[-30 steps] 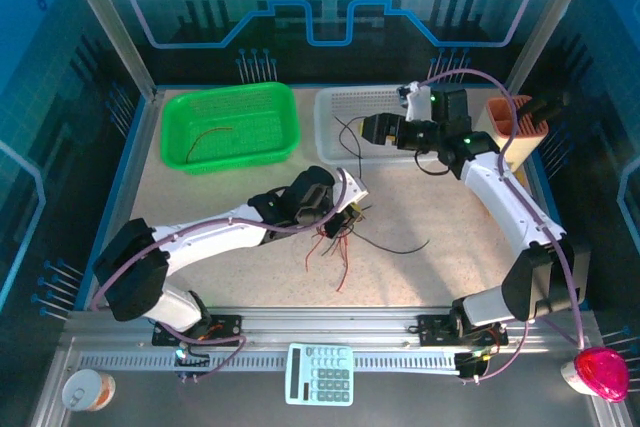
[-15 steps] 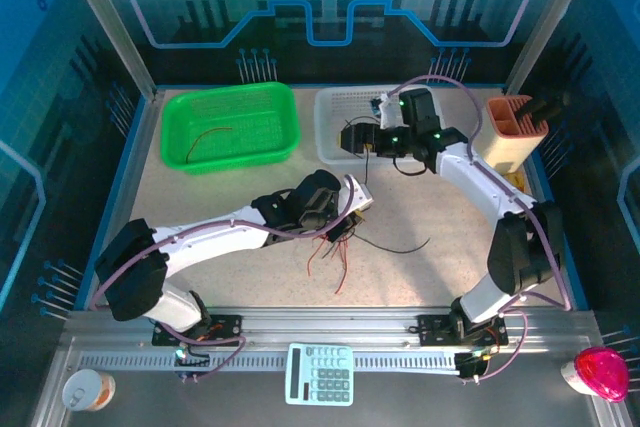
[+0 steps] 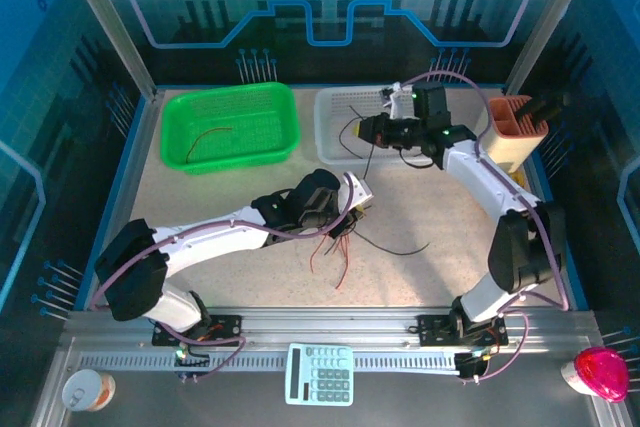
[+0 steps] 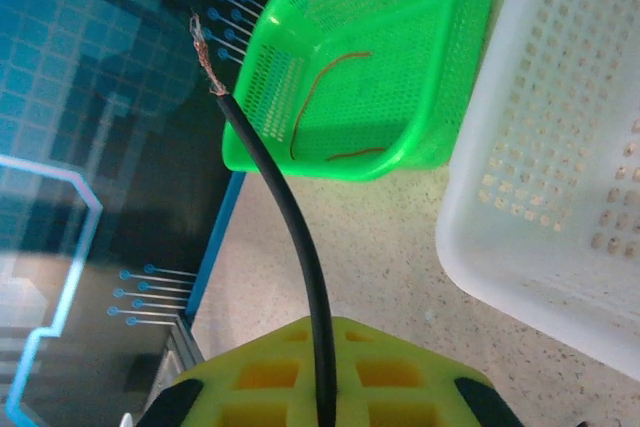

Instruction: Untangle the cables

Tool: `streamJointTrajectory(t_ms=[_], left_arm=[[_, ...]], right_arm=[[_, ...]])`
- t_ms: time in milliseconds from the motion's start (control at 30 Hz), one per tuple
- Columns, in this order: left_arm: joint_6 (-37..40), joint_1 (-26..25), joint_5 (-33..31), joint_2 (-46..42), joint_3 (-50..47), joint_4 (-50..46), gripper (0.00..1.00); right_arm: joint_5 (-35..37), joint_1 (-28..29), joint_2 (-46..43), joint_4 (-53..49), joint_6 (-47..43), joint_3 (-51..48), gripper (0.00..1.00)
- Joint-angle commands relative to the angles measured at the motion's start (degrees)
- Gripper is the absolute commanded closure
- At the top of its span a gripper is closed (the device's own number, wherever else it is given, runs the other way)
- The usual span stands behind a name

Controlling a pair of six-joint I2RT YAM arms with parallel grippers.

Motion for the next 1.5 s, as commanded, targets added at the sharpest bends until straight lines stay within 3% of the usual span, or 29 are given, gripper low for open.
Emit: streamJointTrajectory(t_ms=[0,233,600,1033,1233,1467], left_arm=[[-1.59,-0.18,-0.08,0.13,-2.26,2.12,0.92],[-4.48,1.4,0.74,1.93,-4.11,5.28,0.68],[-8.58,3.71,1.6,1.74,-8.1,9.42,0.66],[-13.35,3.9,1.76,-18.49,-14.56,11.07,0.31],[-12.76,4.23,3.95,-16.75,-9.86,12.16,0.19],[-12.17,4.66,3.37,-12.04,-5.93,16.28,0.16]], right_arm=[[0.07,-1.51,-5.77,3.09,2.3,2.43,1.0],[1.98,-0.6,-12.42,4.88,6.13,4.51,1.0],[6.1,2.57,-16.6,1.66,5.48,10.65,1.0],[8.36,5.11,-17.0,1.45,4.81,9.2,1.0],[10.28,9.08,-16.73,0.65,3.69,9.57,1.0],[11.99,13.53,-16.42,-0.33,2.63,9.21,1.0]])
